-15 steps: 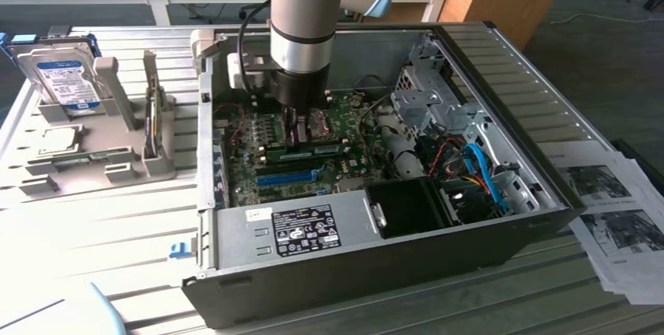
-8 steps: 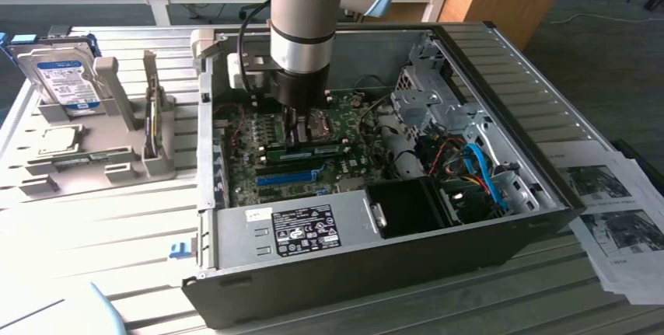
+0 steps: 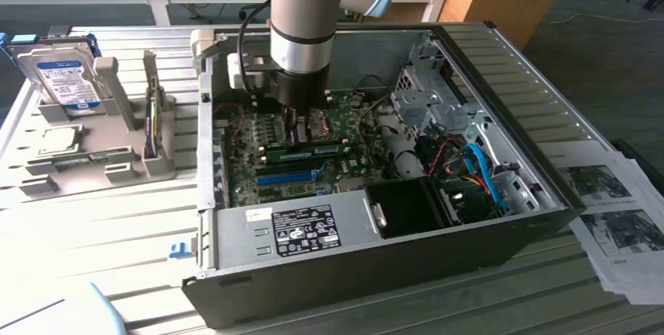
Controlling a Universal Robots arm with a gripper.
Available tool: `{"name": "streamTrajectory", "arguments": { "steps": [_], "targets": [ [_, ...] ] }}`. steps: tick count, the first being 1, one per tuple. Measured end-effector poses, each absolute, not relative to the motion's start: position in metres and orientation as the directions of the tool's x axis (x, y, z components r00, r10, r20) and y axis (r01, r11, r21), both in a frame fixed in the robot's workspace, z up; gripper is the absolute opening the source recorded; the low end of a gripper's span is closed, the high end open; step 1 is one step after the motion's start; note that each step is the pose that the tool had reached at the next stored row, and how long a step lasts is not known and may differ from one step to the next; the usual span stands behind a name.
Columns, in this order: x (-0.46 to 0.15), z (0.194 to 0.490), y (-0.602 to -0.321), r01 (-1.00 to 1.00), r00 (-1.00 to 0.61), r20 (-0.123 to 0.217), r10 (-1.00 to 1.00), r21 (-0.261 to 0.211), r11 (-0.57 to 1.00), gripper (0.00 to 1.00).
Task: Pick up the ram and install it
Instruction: 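Press down the ram until it locks into place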
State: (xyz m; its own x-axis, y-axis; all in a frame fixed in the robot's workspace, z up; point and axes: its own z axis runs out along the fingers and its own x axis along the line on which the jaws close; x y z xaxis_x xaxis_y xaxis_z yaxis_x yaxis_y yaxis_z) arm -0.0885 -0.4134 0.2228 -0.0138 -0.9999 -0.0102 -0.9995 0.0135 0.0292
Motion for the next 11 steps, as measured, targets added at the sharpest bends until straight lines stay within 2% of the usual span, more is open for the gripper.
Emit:
{"name": "streamTrajectory", "arguments": {
  "steps": [11],
  "targets": [
    [-0.0885,0.2225,-0.4134,-0.999,-0.014,-0.010,-1.000,0.029,0.014,0.09]
  ]
}}
